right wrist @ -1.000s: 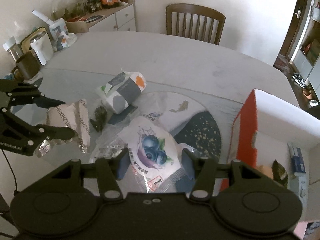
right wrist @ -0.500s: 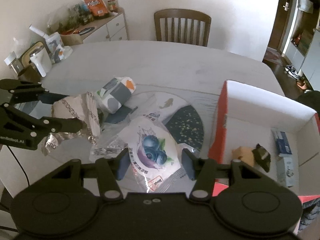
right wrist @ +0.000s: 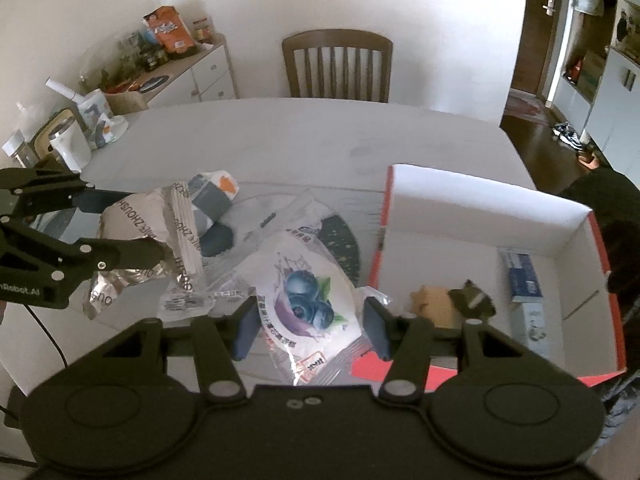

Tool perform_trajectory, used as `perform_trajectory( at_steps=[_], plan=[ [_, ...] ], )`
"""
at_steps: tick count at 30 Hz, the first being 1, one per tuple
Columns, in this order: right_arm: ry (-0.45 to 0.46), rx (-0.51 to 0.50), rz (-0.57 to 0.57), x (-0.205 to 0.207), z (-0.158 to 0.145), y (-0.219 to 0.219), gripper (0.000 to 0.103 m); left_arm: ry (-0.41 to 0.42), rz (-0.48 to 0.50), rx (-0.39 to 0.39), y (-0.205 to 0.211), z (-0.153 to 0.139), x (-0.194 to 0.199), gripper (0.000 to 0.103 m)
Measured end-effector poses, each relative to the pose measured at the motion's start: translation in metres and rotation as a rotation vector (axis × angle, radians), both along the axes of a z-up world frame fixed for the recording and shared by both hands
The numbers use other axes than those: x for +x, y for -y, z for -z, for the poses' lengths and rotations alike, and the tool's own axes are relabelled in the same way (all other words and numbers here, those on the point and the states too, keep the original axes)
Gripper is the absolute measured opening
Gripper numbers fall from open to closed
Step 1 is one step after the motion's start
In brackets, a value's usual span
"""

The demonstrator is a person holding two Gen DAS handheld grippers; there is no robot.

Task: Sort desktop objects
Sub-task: 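Carry the silver pouch and blueberry bag with both grippers over the shoebox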

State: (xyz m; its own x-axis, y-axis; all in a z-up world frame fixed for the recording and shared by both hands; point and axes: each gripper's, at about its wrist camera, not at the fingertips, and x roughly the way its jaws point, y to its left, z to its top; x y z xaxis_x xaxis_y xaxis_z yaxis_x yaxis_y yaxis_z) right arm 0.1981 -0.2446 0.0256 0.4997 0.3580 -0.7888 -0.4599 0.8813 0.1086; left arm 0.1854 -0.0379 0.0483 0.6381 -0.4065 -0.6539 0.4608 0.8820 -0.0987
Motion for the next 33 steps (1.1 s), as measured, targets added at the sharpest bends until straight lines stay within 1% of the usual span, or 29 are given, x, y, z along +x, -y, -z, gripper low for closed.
perform_trajectory(
  at_steps=[11,22,33],
  plan=[
    [0.008,-0.005,0.043,0.009,-0.002,0.045,0.054,0.015,0.053,0.009,0.053,-0.005,0.017,0.060],
    [0.015,-0.010,0.087,0.025,-0.002,0.099,0.054,0.007,0.090,0.021,0.103,0.001,0.038,0.060],
    [0.003,-0.037,0.106,0.046,0.007,0.145,0.054,0.005,0.087,0.035,0.145,0.009,0.066,0.060]
  ],
)
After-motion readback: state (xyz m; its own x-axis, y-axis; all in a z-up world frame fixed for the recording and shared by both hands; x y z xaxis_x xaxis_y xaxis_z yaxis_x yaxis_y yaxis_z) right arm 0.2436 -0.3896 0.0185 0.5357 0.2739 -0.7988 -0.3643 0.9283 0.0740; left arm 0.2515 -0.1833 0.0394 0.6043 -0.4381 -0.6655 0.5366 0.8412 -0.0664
